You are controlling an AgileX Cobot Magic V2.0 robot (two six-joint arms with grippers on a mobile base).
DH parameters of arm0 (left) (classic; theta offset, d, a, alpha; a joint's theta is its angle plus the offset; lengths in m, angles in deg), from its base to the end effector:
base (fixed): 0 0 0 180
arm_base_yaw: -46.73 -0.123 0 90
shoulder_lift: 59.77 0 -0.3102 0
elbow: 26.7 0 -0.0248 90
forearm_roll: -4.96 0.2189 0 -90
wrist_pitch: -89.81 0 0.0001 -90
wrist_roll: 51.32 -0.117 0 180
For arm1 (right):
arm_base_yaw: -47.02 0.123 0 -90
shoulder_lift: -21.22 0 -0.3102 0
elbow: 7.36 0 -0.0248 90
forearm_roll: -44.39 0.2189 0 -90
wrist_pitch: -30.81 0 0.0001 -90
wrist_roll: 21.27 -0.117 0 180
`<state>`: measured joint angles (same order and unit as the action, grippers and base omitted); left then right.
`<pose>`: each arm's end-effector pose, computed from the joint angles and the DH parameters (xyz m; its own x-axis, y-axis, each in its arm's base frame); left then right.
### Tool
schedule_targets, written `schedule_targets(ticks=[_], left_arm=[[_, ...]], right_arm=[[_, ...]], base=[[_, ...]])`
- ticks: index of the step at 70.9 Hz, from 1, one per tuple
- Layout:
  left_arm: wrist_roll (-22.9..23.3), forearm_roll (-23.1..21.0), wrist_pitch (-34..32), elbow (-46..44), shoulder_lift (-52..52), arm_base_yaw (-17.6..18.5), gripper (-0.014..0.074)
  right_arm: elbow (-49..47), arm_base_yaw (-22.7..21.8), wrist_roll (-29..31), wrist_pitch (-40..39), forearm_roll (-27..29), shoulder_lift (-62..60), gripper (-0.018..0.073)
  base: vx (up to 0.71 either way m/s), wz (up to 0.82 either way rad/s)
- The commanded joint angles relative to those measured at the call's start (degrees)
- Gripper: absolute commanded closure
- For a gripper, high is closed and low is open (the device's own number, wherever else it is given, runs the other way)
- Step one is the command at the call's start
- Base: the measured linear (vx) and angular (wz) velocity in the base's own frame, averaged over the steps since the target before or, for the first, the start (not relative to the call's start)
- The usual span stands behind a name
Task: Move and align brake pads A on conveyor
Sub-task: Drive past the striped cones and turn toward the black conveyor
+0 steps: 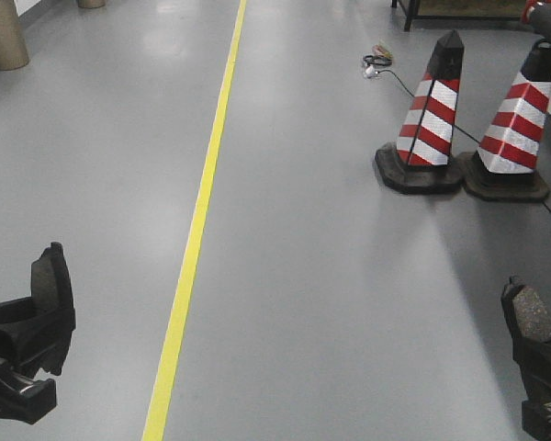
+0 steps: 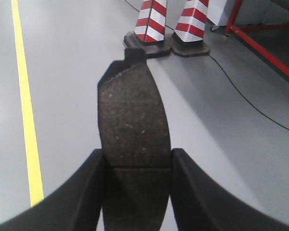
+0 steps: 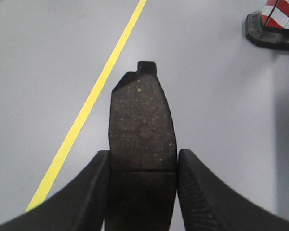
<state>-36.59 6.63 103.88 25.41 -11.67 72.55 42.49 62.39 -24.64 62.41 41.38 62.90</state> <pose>0.1077 -0.0512 0.2913 -0.4579 -0.0304 -0.8885 0.3346 0.9200 -0.2039 0.0835 0.0196 0.2843 -0.5299 -0.1311 -0.8379 -0.2353 0.9719 -0.0032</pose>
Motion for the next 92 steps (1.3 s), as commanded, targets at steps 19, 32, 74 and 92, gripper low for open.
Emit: schedule_targets(ticks=[19,32,74,92], left_arm=[[-0.07,0.07,-5.31,-1.7,-0.37,0.19,0.0388],[-0.07,0.07,-5.31,-1.7,-0.37,0.19,0.0388],[-0.07,0.07,-5.28,-1.7,-0.59,0.19,0.0388],[-0.07,0.07,-5.28,-1.7,-0.59,0.19,0.0388]], right_arm=[[-1.74,-0.26,0.41,-4.76,-0.21,0.0,0.0517],[-1.74,-0.26,0.41,-4.76,-0.21,0.0,0.0517],[-1.74,-0.26,0.41,-4.73,-0.21,0.0,0.0517],[-1.74,-0.26,0.41,-4.78,-0.21,0.0,0.0517]], base=[[0.71,0.02],[0.7,0.0],[0.68,0.03],[0.64,0.0]])
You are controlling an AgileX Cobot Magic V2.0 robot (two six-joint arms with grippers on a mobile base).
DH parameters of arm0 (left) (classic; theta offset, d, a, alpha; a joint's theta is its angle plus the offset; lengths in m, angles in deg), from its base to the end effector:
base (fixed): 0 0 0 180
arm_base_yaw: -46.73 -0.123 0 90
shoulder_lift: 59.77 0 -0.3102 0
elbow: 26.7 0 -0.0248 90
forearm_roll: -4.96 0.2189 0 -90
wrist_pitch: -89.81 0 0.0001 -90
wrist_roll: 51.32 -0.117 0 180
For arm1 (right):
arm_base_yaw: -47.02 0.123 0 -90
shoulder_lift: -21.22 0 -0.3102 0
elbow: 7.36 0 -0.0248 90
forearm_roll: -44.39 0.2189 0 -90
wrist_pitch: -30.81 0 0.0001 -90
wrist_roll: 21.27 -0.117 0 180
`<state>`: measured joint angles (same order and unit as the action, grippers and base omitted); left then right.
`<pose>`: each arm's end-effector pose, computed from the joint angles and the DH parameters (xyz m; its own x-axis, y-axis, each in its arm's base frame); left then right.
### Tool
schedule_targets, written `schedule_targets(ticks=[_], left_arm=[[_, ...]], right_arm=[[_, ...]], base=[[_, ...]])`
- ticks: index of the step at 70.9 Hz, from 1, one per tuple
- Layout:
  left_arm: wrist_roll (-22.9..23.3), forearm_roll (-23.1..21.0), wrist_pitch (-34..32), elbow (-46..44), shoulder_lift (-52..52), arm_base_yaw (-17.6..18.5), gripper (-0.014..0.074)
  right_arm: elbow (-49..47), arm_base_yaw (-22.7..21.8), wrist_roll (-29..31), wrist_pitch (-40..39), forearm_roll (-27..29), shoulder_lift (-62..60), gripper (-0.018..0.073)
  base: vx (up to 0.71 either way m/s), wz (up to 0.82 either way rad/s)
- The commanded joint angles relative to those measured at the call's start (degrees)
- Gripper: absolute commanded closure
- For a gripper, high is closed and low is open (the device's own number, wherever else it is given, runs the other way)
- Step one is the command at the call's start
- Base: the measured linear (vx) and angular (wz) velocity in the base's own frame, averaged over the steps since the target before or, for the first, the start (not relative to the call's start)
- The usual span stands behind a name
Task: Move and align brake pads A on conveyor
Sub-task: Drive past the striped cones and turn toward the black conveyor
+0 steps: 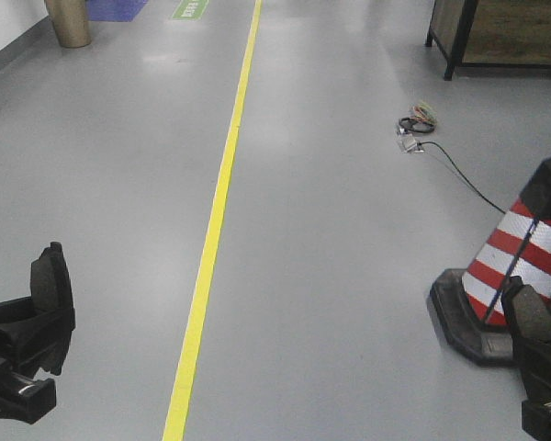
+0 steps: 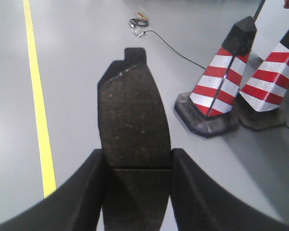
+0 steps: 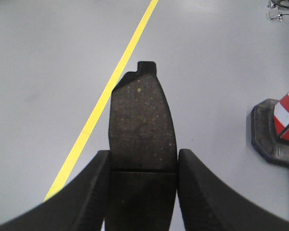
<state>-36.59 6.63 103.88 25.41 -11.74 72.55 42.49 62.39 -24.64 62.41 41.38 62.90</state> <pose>0.1075 -0.0511 0.2914 -0.4569 -0.0309 -0.8890 0.3348 0.9199 -0.2041 0.0835 0.0196 0.2843 -0.5299 -0.1311 -0.8379 -0.2353 0.9719 -0.0032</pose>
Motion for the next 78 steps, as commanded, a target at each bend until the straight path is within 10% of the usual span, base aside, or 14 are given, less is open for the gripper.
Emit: schedule_targets(ticks=[1,78], left_arm=[[-0.07,0.07,-5.28,-1.7,-0.52,0.19,0.0388],[-0.07,0.07,-5.28,-1.7,-0.52,0.19,0.0388]], right_arm=[[-1.74,-0.26,0.41,-4.73,-0.21,0.0,0.0517],[-1.74,-0.26,0.41,-4.73,-0.21,0.0,0.0517]], base=[[0.61,-0.02],[0.49,-0.32]])
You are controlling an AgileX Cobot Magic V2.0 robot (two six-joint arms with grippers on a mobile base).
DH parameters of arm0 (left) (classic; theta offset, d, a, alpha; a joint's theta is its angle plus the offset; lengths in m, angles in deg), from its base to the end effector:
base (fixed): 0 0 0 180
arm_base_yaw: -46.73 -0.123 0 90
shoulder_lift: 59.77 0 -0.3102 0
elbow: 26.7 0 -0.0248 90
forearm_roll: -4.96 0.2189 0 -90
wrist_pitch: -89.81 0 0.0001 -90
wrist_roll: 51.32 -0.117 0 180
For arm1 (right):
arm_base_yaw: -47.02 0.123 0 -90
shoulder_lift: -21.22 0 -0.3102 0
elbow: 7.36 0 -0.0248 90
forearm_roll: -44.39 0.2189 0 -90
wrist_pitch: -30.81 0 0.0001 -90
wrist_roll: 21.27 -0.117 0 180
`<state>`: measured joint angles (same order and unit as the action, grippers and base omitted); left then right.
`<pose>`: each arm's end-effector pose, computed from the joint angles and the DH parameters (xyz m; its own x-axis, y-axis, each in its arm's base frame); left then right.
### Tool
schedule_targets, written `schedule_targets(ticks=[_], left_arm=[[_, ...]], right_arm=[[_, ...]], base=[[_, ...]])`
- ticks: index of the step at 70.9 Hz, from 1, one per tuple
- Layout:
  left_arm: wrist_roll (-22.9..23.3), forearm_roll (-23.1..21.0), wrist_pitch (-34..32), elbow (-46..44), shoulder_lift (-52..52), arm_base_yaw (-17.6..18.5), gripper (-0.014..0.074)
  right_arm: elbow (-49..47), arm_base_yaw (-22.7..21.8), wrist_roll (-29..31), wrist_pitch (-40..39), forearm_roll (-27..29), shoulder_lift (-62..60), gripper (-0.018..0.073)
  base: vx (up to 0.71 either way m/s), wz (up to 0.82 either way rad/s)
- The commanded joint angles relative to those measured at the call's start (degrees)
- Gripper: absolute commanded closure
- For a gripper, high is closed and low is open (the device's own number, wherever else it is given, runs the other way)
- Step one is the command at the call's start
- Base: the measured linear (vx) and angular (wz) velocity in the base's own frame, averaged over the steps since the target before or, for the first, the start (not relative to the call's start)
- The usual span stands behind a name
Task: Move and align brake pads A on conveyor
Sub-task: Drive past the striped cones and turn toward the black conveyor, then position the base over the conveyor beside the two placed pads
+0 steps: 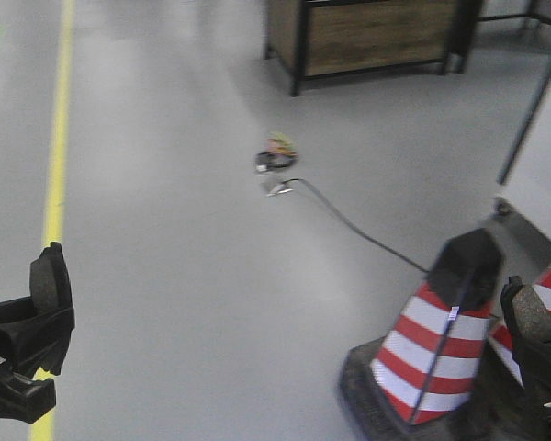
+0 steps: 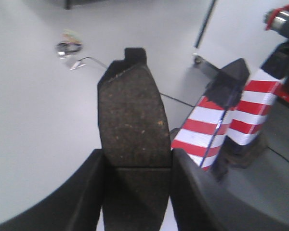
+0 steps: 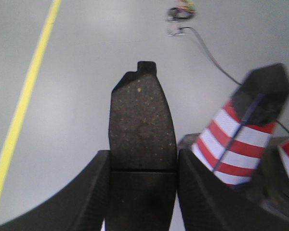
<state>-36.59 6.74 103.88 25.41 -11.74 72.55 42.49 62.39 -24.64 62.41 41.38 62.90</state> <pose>0.1076 -0.0511 0.2914 -0.4562 -0.0292 -0.8894 0.3353 0.9202 -0.2022 0.0835 0.0196 0.2843 -0.5299 -0.1311 -0.8379 -0.2353 0.9719 -0.0032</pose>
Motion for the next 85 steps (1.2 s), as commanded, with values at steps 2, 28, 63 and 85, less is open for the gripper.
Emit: schedule_targets(ticks=[2,28,63,85], left_arm=[[-0.07,-0.04,-5.28,-1.7,-0.52,0.19,0.0388],[-0.07,-0.04,-5.28,-1.7,-0.52,0.19,0.0388],[-0.07,-0.04,-5.28,-1.7,-0.52,0.19,0.0388],[-0.07,-0.04,-5.28,-1.7,-0.52,0.19,0.0388]], right_arm=[[-1.74,-0.26,0.41,-4.73,-0.21,0.0,0.0517],[-1.74,-0.26,0.41,-4.73,-0.21,0.0,0.0517],[-1.74,-0.26,0.41,-4.73,-0.21,0.0,0.0517],[-1.74,-0.26,0.41,-4.73,-0.21,0.0,0.0517]], base=[[0.36,-0.87],[0.33,-0.88],[0.24,-0.9],[0.18,-0.8]])
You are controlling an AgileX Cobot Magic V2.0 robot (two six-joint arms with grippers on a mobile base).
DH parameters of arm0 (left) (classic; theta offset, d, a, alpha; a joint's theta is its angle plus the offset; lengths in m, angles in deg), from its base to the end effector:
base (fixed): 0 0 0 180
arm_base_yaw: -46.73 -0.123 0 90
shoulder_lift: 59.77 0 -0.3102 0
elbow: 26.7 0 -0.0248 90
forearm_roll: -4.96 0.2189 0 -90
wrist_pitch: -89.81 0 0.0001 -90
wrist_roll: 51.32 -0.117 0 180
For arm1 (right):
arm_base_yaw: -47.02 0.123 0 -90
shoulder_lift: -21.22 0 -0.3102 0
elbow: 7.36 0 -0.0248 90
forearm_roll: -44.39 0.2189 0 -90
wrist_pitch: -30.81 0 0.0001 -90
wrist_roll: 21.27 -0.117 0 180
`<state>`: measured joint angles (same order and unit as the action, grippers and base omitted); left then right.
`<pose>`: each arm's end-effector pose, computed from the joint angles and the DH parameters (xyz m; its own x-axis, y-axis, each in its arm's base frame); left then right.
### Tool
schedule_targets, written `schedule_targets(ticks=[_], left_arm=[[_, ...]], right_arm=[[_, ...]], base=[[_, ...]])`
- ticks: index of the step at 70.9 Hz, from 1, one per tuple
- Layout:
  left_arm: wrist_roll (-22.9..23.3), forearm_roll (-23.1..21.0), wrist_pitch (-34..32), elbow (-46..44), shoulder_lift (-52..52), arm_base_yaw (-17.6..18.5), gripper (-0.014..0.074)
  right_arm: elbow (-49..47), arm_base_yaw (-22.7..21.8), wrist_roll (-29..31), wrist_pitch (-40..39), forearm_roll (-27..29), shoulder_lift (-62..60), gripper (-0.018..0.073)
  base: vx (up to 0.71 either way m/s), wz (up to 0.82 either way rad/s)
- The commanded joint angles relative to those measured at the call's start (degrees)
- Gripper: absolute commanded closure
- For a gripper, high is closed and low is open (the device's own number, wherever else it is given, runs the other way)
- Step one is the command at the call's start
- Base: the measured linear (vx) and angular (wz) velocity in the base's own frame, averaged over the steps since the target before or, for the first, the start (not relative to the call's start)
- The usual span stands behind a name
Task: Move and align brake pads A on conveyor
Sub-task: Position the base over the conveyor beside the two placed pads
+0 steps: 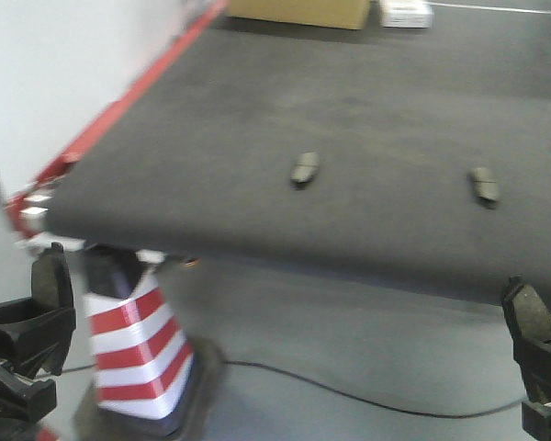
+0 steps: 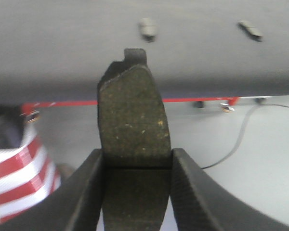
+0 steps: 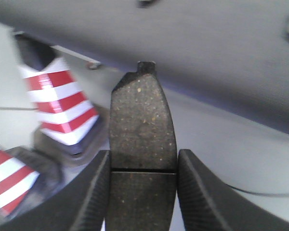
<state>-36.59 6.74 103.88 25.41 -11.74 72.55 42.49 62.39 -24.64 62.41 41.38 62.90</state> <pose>0.1076 -0.0511 0.2914 -0.4562 -0.0292 -0.8894 0.3353 0.9202 -0.2022 0.0835 0.0196 0.2843 -0.5299 -0.1311 -0.8379 -0.2353 0.9719 -0.0032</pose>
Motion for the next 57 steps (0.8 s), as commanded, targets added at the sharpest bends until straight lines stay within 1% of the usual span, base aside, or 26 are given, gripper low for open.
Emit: schedule_targets(ticks=[1,19,33,45,57], left_arm=[[-0.07,-0.04,-5.28,-1.7,-0.52,0.19,0.0388],[-0.07,-0.04,-5.28,-1.7,-0.52,0.19,0.0388],[-0.07,-0.04,-5.28,-1.7,-0.52,0.19,0.0388],[-0.07,-0.04,-5.28,-1.7,-0.52,0.19,0.0388],[-0.07,-0.04,-5.28,-1.7,-0.52,0.19,0.0388]], right_arm=[[-1.74,-0.26,0.41,-4.73,-0.21,0.0,0.0517],[-1.74,-0.26,0.41,-4.73,-0.21,0.0,0.0517],[-1.74,-0.26,0.41,-4.73,-0.21,0.0,0.0517],[-1.74,-0.26,0.41,-4.73,-0.21,0.0,0.0517],[-1.74,-0.26,0.41,-4.73,-0.21,0.0,0.0517]], base=[[0.17,-0.67],[0.18,-0.6],[0.18,-0.47],[0.18,-0.29],[0.21,-0.06]])
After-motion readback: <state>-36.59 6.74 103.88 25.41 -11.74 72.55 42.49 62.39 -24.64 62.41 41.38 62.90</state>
